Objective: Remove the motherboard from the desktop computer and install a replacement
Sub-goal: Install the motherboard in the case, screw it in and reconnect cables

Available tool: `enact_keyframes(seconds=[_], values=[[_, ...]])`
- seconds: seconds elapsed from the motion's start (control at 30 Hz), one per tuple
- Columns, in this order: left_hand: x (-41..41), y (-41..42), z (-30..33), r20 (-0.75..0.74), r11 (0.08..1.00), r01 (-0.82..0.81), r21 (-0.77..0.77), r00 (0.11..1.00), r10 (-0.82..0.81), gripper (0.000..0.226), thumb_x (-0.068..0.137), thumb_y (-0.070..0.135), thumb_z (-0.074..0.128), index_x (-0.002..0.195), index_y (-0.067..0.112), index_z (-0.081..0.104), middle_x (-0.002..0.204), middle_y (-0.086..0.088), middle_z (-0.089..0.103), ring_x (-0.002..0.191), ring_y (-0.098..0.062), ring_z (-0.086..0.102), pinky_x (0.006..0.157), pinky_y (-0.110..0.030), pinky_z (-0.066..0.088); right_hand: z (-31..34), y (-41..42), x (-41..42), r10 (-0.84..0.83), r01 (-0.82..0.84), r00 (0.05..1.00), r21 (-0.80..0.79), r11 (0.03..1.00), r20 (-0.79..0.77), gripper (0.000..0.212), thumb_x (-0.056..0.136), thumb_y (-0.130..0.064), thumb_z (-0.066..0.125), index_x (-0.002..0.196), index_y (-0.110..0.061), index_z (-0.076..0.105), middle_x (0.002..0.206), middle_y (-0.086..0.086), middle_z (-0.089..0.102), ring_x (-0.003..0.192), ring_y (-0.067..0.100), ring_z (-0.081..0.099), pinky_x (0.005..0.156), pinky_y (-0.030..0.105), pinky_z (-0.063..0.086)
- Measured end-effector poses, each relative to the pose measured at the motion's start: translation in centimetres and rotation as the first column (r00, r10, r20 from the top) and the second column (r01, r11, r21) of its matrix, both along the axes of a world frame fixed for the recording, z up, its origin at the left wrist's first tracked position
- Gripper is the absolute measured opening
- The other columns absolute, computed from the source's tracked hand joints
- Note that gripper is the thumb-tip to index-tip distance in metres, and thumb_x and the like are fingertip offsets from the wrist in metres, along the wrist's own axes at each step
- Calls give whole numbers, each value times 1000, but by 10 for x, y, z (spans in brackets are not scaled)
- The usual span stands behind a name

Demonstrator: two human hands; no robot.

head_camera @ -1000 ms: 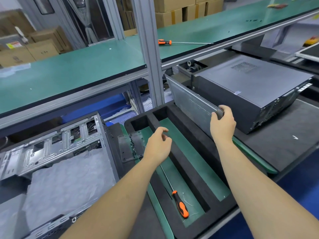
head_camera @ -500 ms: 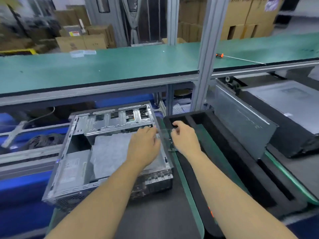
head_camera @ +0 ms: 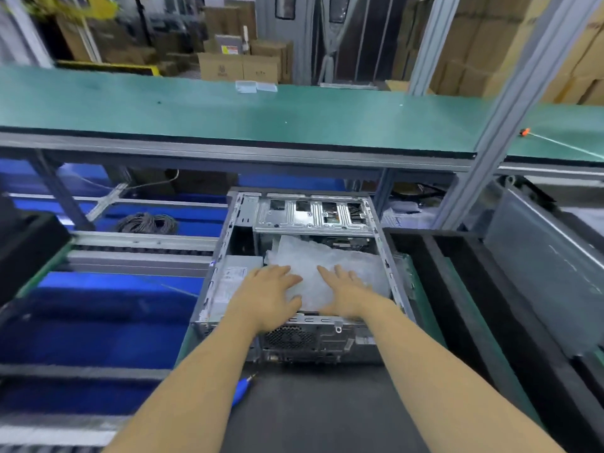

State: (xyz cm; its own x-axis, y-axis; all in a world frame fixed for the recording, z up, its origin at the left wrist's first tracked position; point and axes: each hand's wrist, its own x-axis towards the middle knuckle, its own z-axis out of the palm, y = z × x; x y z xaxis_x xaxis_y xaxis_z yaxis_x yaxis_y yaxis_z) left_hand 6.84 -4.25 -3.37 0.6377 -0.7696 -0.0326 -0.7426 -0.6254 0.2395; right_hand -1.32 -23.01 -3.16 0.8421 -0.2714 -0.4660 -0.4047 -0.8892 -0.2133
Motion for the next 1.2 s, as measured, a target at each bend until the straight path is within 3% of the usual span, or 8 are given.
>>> enact_keyframes(seconds=[0.23, 0.4, 0.6, 0.73, 0.87, 1.03, 1.1, 1.2], values=[[-3, 1, 3, 17, 1000, 17, -22, 1000, -16, 59, 95, 52, 39, 150, 33, 40, 160, 4, 34, 146, -16, 28, 119, -37, 12, -3, 22, 15, -54, 63, 997, -166, 984, 62, 90, 90, -24, 61, 155, -40, 1, 150, 17, 28, 127, 41, 42, 94, 49, 49], [-3, 4, 3, -41, 991, -15, -134, 999, 10, 72, 94, 56, 43, 158, 35, 18, 167, 3, 16, 152, -17, 15, 122, -38, 12, -5, 22, 15, -82, 114, 964, -115, 987, 252, 66, 87, -21, 60, 145, -39, 34, 124, 4, 62, 104, 29, 62, 67, 32, 48], [-3, 4, 5, -110, 950, -50, -308, 994, 17, 114, 76, 84, 49, 159, 32, -10, 167, 11, -5, 153, -7, -3, 124, -34, 9, 33, 20, 3, -535, 382, 647, 377, 844, 543, 20, 76, -22, 54, 92, -33, 60, 81, -10, 66, 79, 19, 64, 66, 33, 53], [-5, 4, 4, -262, 904, -208, -373, 958, 112, 70, 53, 86, 69, 116, 63, 50, 112, 35, 60, 109, 10, 57, 83, -21, 51, 79, 41, 16, -290, -61, 748, 497, 865, 597, 32, 73, -6, 73, 103, -16, 68, 98, 3, 72, 89, 27, 66, 72, 37, 56], [-6, 8, -3, -417, 842, -322, -433, 900, 129, 66, 38, 93, 72, 97, 72, 49, 96, 44, 56, 94, 14, 54, 78, -10, 40, 84, 59, 17, -124, -119, 963, 788, 604, 240, 104, 81, -10, 75, 156, -44, 10, 160, -10, 27, 142, 16, 34, 115, 37, 34], [-1, 9, 6, -454, 729, -349, -588, 889, 59, 66, 77, 67, 60, 136, 38, 52, 129, 13, 60, 121, -10, 57, 97, -42, 52, 72, 19, 12, -442, -140, 874, 976, 169, 202, 45, 96, -23, 62, 140, -25, 54, 134, 2, 62, 128, 25, 55, 104, 41, 44], [-1, 11, 7, -479, 663, -421, -619, 872, 107, 68, 79, 57, 54, 140, 25, 50, 136, 2, 55, 126, -18, 53, 104, -48, 47, 56, 1, 15, -629, 51, 668, 819, 571, 398, 27, 96, -22, 64, 123, -21, 66, 125, 4, 67, 118, 28, 62, 92, 35, 51], [-2, 13, 11, -454, 633, -459, -624, 872, 184, 70, 73, 49, 52, 133, 14, 52, 131, -5, 53, 122, -24, 52, 103, -49, 46, 11, -10, 11, -68, 64, 969, 23, 998, 237, 68, 92, -32, 64, 151, -34, 32, 157, 8, 30, 141, 35, 34, 103, 49, 44]])
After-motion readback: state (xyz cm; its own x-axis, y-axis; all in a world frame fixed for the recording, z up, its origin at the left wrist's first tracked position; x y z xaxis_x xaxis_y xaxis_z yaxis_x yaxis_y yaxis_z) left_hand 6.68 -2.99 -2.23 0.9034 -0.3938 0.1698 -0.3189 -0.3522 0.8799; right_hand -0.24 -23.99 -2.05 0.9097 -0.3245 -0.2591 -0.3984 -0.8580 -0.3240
